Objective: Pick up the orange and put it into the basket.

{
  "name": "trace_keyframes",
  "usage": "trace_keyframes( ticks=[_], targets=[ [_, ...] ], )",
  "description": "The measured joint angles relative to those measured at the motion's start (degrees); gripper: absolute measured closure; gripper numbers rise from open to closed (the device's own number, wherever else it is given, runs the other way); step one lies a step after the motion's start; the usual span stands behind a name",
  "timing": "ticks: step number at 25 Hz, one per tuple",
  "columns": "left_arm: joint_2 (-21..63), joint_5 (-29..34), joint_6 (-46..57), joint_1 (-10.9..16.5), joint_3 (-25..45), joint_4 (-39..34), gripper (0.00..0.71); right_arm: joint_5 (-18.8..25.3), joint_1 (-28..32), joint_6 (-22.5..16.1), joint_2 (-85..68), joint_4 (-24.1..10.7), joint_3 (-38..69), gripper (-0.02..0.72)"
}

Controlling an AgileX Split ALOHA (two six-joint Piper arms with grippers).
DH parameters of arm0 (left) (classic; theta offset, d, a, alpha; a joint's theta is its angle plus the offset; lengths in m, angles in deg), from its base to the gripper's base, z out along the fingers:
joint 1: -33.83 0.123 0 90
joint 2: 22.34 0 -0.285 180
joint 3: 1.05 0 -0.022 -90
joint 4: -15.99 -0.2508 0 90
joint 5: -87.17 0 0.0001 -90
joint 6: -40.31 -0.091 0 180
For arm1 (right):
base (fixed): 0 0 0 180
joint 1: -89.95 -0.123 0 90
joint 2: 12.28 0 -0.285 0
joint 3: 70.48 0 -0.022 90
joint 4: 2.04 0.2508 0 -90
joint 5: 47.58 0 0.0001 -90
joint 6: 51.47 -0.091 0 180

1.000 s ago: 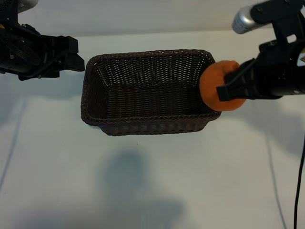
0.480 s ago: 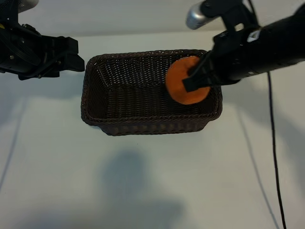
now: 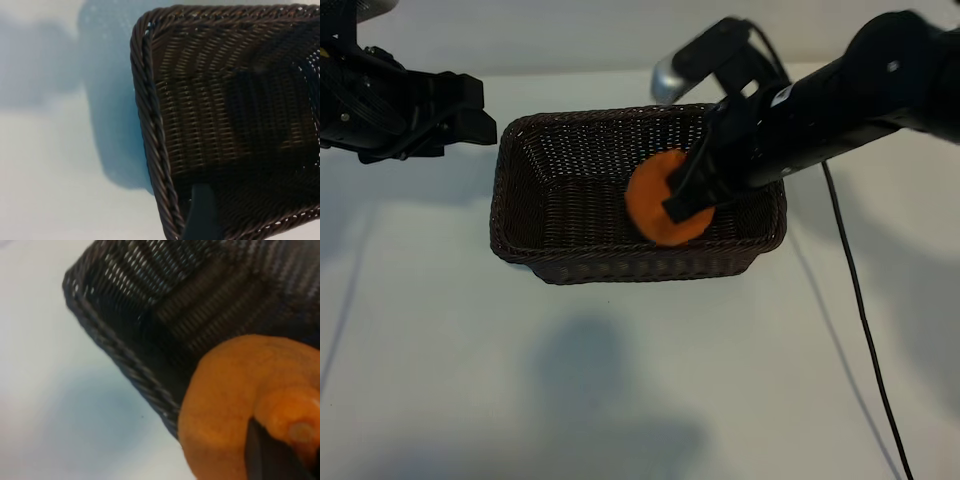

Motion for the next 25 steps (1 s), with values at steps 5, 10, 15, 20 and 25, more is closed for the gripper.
trace_keyframes(
  ticks=[5,10,15,20,25],
  targets=[
    [0.0,-0.1,-0.1,0.0,0.0,0.0,0.119,-2.9,-0.4,0.5,2.0,1.8,-0.3,0.543],
    [0.0,-0.1,-0.1,0.0,0.0,0.0,0.119,-5.6,-0.4,0.5,2.2,2.4,-0.4,0.252],
    [0.0,-0.1,-0.1,0.0,0.0,0.0,0.119,-6.6,-0.4,0.0,2.2,2.5,-0.6,0.013],
    [0.0,-0.1,-0.1,0.0,0.0,0.0,0.119,-5.2,-0.4,-4.0,2.2,2.5,-0.6,0.001],
    [0.0,-0.1,-0.2,0.0,0.0,0.0,0.12,-1.1,-0.4,-6.5,1.9,1.6,-0.6,0.006]
  ],
)
